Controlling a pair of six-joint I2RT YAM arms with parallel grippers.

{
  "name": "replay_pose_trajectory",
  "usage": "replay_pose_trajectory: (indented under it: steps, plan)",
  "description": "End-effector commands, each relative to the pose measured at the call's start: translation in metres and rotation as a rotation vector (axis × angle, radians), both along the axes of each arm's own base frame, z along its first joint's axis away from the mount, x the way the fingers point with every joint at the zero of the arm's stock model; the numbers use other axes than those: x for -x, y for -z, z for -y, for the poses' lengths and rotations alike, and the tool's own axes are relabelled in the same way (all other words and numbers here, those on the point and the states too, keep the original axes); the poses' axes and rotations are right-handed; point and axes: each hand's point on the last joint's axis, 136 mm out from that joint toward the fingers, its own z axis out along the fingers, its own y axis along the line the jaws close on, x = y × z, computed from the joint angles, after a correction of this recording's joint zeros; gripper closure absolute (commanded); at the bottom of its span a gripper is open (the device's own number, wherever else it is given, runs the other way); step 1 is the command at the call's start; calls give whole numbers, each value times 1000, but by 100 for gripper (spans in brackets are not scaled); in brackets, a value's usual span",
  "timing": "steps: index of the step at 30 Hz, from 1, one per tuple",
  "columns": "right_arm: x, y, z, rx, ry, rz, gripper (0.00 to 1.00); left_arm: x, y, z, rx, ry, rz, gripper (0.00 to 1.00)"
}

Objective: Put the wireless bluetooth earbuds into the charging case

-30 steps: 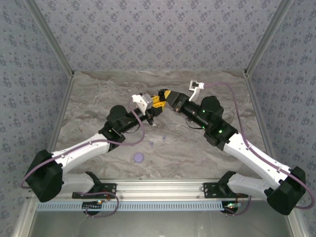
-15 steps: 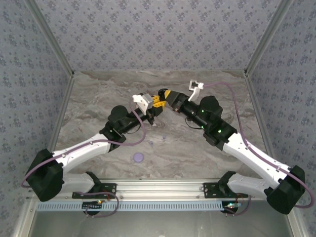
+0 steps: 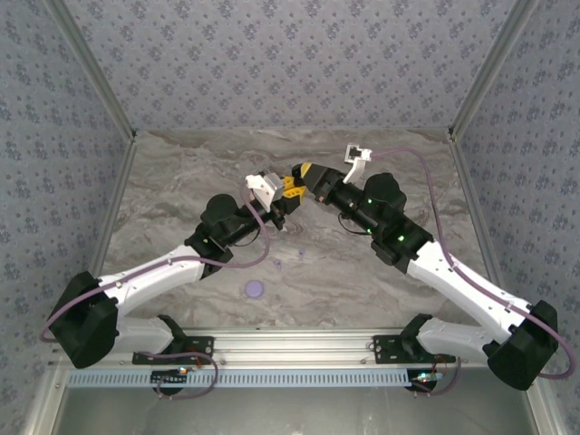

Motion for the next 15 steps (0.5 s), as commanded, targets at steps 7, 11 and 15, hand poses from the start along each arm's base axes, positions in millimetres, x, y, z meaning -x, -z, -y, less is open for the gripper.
replay_pose_trajectory:
  steps: [7,11,15]
  plan:
    - [-5,-10,-1,21,30,37,77,8,-24,2,44,16,54,100]
    - [-7,-8,-3,33,31,38,77,9,-27,3,53,20,57,100]
    - [-7,-3,-4,45,30,28,77,10,-27,3,57,19,55,100]
